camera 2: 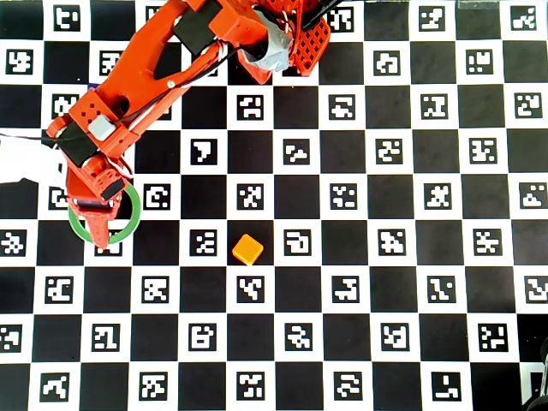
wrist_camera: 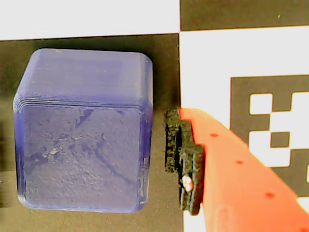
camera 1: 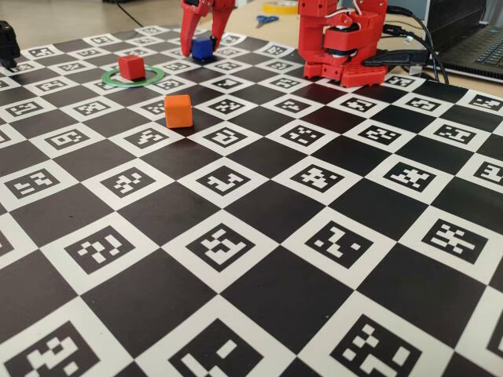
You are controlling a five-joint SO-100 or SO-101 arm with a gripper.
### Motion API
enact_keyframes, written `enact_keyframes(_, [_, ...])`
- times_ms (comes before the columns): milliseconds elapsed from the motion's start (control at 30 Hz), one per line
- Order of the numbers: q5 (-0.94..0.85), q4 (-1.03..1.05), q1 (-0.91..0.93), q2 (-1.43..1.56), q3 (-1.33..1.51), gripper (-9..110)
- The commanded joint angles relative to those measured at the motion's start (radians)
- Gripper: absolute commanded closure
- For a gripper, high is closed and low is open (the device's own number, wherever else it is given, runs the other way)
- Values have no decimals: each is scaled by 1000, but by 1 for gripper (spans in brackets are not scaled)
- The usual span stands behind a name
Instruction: Grab the red cube then put it in the green circle then put the blue cube on top and finally the orange cube on top
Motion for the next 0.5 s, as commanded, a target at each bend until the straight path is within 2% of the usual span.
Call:
enact_keyframes(0, [6,-15,-15,20,-11,85])
enact_keyframes(167, [5,-15,-17,20,-11,92])
enact_keyframes(467, [-12,0,-18,20,-9,93])
